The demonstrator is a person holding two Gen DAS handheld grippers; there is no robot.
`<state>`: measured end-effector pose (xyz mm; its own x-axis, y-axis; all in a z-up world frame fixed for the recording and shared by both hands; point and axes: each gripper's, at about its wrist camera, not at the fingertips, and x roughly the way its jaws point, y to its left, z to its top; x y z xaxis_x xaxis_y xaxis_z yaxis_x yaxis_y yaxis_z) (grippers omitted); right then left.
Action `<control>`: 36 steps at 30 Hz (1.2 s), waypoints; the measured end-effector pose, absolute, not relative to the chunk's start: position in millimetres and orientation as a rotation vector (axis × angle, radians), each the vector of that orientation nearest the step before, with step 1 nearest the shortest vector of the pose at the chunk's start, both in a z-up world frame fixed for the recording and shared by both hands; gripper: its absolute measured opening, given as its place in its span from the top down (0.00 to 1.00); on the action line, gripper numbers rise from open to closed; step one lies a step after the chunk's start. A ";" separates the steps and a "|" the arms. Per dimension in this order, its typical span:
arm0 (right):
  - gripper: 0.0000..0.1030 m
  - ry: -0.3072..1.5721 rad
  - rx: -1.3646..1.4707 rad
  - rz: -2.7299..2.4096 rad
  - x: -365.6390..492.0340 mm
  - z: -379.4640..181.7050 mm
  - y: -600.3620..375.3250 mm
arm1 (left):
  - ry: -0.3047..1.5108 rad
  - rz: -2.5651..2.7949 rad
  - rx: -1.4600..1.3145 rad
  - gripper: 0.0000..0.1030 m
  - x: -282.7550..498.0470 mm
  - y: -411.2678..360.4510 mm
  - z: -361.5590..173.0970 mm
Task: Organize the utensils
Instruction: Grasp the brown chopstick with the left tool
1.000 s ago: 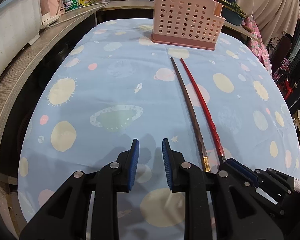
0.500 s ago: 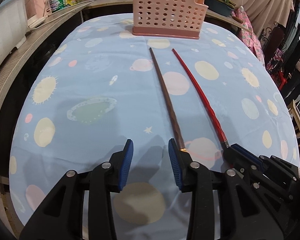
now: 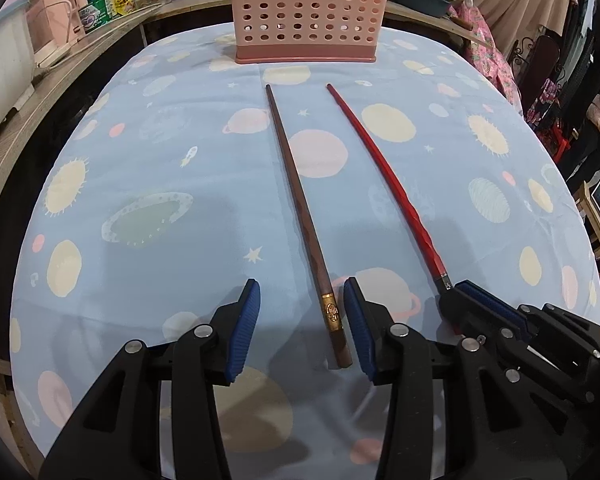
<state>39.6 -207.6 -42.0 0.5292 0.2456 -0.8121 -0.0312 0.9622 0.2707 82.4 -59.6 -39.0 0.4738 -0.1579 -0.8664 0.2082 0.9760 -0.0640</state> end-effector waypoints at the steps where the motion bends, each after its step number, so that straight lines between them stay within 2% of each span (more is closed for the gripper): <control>1: 0.93 1.002 0.234 0.167 39.5 -41.8 -207.4 | 1.053 -0.224 0.053 0.60 82.4 -59.5 -39.2; 13: 0.93 1.002 0.231 0.169 39.6 -42.1 -205.8 | 1.051 -0.237 0.026 0.61 83.5 -51.8 -39.4; 27: 0.92 1.000 0.244 0.171 41.2 -42.8 -204.2 | 1.047 -0.242 0.037 0.58 76.9 -56.3 -39.7; 28: 0.93 0.999 0.245 0.171 41.0 -42.9 -203.9 | 1.045 -0.239 0.047 0.59 75.7 -56.8 -39.9; 31: 0.93 1.000 0.247 0.172 40.8 -42.9 -204.3 | 1.042 -0.240 0.056 0.73 72.4 -54.8 -39.5; 33: 0.92 1.000 0.247 0.172 40.4 -42.6 -204.4 | 1.049 -0.246 0.044 0.89 71.6 -51.5 -39.1; 34: 0.92 1.000 0.246 0.173 40.2 -42.3 -203.7 | 1.055 -0.251 0.037 0.92 71.7 -50.0 -39.1; 36: 0.93 1.001 0.246 0.177 39.3 -42.2 -203.5 | 1.065 -0.255 0.024 0.92 71.6 -46.6 -38.8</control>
